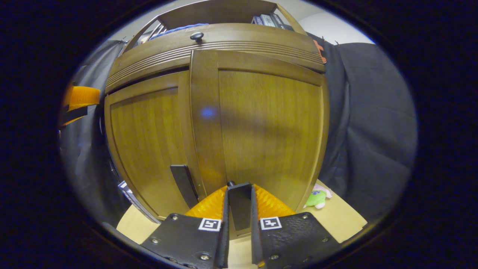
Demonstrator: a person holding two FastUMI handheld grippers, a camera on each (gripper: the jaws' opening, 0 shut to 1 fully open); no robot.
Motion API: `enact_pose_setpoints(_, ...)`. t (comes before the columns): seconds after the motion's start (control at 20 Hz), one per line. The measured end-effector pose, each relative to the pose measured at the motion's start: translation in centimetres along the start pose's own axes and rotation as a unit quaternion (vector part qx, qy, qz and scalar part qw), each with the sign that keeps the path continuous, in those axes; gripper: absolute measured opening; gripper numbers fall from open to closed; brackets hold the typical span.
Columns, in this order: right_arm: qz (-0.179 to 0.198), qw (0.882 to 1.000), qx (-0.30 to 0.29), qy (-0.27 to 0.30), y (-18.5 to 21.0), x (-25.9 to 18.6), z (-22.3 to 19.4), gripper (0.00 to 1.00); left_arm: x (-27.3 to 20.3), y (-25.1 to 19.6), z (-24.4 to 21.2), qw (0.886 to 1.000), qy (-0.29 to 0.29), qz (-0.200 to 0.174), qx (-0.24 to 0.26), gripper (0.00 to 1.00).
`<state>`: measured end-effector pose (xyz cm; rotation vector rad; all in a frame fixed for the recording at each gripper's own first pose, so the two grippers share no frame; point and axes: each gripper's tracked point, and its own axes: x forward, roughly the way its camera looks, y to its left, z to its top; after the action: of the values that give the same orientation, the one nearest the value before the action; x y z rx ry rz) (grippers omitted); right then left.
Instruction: Open the right door of the double-door shoe cabinet with the right hand, and open the left door with the left hand.
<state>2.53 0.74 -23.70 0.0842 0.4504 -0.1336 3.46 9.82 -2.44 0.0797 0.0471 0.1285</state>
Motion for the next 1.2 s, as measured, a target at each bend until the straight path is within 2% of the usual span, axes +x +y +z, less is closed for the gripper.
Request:
enact_pose_setpoints(0.1,-0.007,1.0,0.002,-0.001,-0.7,-1.1,-0.2,0.24,0.0,-0.7,-0.2,1.0,0.003,-0.008,0.001,0.92)
enact_pose_setpoints(0.15,-0.011,1.0,0.004,-0.001,-1.2,-1.6,-0.2,0.24,0.0,-1.1,-0.3,1.0,0.004,-0.012,0.0,0.95)
enact_pose_setpoints(0.45,-0.037,0.999,0.028,0.0,-4.5,-4.7,-1.0,0.23,-0.1,-3.3,-0.8,0.999,0.006,-0.034,0.002,0.95)
enact_pose_setpoints(0.75,-0.062,0.998,0.026,-0.004,-7.8,-7.5,-1.4,0.23,-0.5,-6.2,-1.4,0.998,0.013,-0.06,0.001,0.95)
enact_pose_setpoints(0.8,-0.068,0.997,0.027,-0.005,-8.5,-7.9,-1.5,0.23,-0.5,-6.7,-1.3,0.998,0.014,-0.062,0.0,0.92)
enact_pose_setpoints(0.9,-0.079,0.996,0.03,-0.007,-9.8,-8.7,-1.7,0.23,-0.8,-7.6,-1.5,0.998,0.015,-0.069,0.0,0.95)
enact_pose_setpoints(0.95,-0.082,0.996,0.034,-0.007,-10.4,-9.1,-1.7,0.23,-0.8,-7.9,-1.6,0.997,0.016,-0.071,0.001,0.92)
enact_pose_setpoints(1.0,-0.085,0.996,0.039,-0.006,-11.1,-9.3,-1.8,0.23,-0.9,-8.3,-1.7,0.997,0.018,-0.073,0.001,0.95)
enact_pose_setpoints(1.05,-0.088,0.995,0.043,-0.005,-11.7,-9.6,-1.8,0.23,-1.0,-8.6,-1.8,0.997,0.019,-0.075,0.001,0.92)
enact_pose_setpoints(1.15,-0.091,0.995,0.042,-0.002,-12.7,-9.9,-1.9,0.23,-1.1,-9.3,-2.0,0.997,0.02,-0.077,-0.001,0.92)
enact_pose_setpoints(1.2,-0.092,0.995,0.04,-0.001,-13.2,-10.0,-2.0,0.23,-1.1,-9.5,-2.0,0.997,0.02,-0.078,-0.002,0.95)
